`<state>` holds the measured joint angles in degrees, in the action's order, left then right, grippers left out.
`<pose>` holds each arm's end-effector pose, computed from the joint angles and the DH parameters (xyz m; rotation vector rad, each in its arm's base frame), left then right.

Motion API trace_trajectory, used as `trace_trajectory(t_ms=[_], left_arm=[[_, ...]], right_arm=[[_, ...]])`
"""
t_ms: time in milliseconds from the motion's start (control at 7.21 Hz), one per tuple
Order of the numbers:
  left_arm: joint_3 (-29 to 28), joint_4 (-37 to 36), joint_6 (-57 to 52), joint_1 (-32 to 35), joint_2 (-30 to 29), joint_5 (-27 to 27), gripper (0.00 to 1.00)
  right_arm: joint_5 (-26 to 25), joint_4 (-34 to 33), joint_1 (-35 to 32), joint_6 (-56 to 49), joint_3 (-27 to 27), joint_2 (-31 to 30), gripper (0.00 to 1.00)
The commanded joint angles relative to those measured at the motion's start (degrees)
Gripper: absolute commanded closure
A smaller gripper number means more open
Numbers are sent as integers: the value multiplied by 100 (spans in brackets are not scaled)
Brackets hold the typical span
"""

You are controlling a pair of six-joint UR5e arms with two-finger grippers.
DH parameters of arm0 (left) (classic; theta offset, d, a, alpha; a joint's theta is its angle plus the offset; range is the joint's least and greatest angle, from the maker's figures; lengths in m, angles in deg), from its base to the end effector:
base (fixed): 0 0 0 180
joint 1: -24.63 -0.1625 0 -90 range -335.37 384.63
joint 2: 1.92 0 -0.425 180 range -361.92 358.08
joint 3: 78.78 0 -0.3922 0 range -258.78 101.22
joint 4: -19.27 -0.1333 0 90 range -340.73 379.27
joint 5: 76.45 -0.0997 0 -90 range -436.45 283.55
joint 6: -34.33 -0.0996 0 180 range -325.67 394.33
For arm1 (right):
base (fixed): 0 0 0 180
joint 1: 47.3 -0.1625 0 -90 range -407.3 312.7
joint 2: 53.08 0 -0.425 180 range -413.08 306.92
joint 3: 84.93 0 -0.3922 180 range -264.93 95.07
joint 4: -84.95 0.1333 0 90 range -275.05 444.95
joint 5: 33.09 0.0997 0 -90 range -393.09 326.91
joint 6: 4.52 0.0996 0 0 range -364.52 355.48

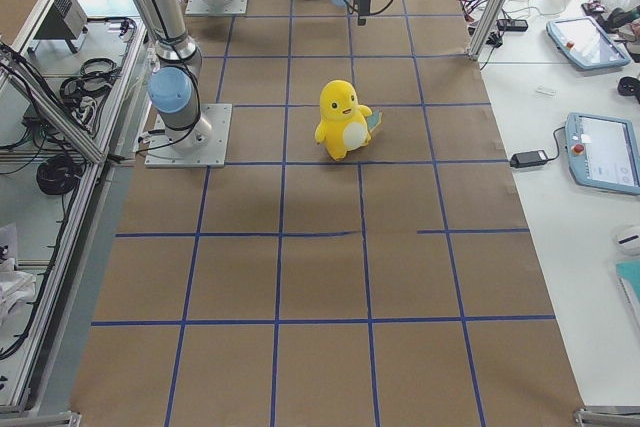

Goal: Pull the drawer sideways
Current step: 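Pull the drawer handle with the left gripper away from the white box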

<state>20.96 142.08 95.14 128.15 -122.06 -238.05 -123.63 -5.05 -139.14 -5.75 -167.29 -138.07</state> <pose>-0.1579 -0.4907 0.1740 0.1254 1.6649 0.2222 0.1494 -0.5285 0.5090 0.0835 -3.1305 0.0720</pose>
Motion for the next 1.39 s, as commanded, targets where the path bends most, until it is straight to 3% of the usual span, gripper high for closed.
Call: trace_trajectory(t_ms=[0,1248], left_arm=[[-25,-3,-61,98,0,-3,79],[-148,-100,-421,274,-35,67,80]], right_arm=[[1,0,0,0,0,0,0],[1,0,0,0,0,0,0]])
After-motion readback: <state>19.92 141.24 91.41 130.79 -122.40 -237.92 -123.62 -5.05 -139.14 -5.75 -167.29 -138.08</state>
